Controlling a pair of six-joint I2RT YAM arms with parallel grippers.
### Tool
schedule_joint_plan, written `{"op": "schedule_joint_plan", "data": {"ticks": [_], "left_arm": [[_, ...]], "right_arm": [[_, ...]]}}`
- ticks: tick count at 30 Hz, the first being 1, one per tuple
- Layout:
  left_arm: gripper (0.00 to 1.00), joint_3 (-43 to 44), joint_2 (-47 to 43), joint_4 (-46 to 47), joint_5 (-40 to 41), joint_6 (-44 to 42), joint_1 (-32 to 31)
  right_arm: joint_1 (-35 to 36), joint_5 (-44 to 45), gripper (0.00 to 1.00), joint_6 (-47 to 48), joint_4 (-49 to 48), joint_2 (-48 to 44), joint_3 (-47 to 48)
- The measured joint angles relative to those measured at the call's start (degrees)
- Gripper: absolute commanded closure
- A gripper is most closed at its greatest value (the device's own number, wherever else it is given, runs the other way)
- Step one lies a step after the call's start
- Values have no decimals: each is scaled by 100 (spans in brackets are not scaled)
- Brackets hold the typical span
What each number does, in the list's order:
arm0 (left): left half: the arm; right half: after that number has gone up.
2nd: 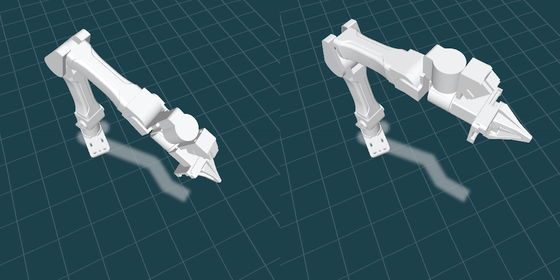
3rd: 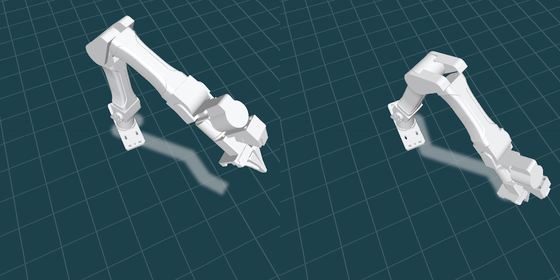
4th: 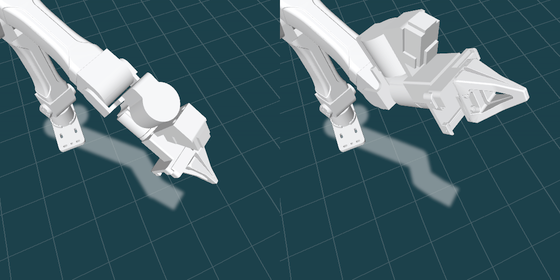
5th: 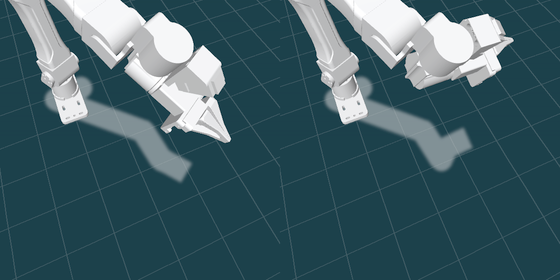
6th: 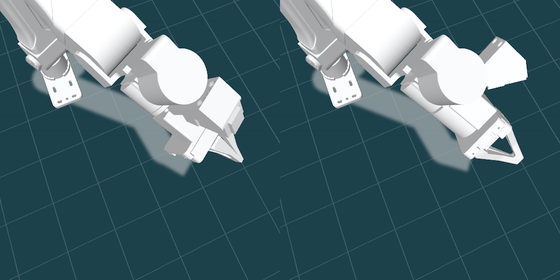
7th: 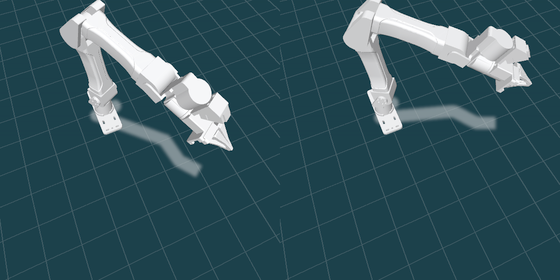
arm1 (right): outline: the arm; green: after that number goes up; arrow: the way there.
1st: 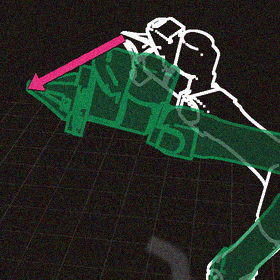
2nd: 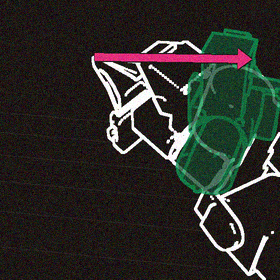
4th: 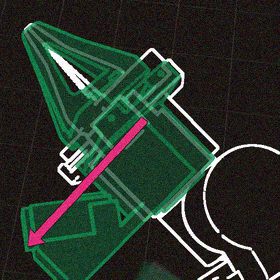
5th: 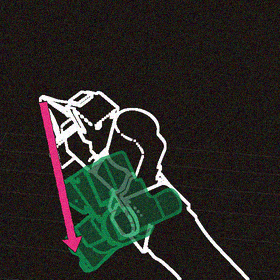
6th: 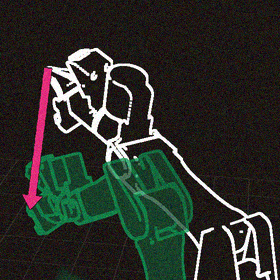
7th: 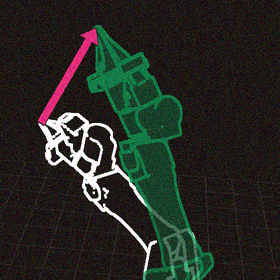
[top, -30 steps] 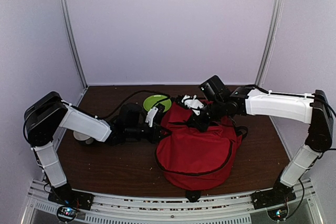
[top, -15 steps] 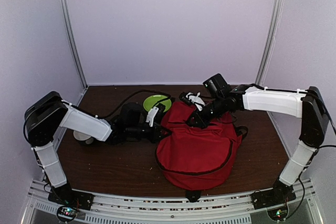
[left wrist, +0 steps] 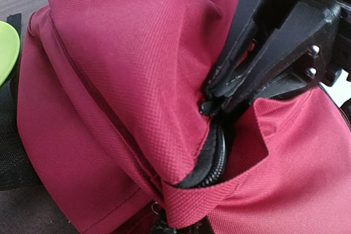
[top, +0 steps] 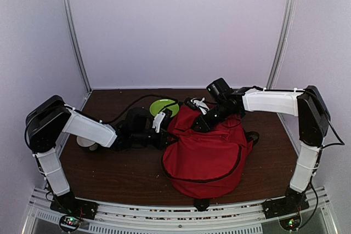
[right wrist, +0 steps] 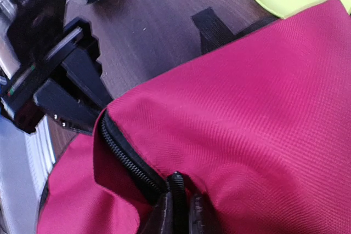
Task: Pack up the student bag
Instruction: Grab the lower front pocket of the student bag, then unzip the lower front pocket of the student bag.
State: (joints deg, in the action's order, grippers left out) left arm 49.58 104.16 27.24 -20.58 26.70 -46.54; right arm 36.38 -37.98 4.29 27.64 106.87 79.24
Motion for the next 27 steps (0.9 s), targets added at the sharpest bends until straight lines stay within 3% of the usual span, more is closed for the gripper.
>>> {"op": "schedule_joint_plan", "data": {"ticks": [2, 12, 21, 27], "left_arm": [[100, 4, 0, -9, -4, 0, 0], [100, 33, 0, -42, 11, 0, 0], [100, 37, -28, -81, 181, 0, -22], [100, 37, -85, -197, 339, 0, -50]], "right_arm": [[-31, -57, 100, -13, -9, 0, 0], [-219, -374, 100, -173, -225, -170, -223], [-555, -529, 100, -181, -551, -1508, -1084], [-739, -549, 100, 0, -509, -1797, -1379]]}}
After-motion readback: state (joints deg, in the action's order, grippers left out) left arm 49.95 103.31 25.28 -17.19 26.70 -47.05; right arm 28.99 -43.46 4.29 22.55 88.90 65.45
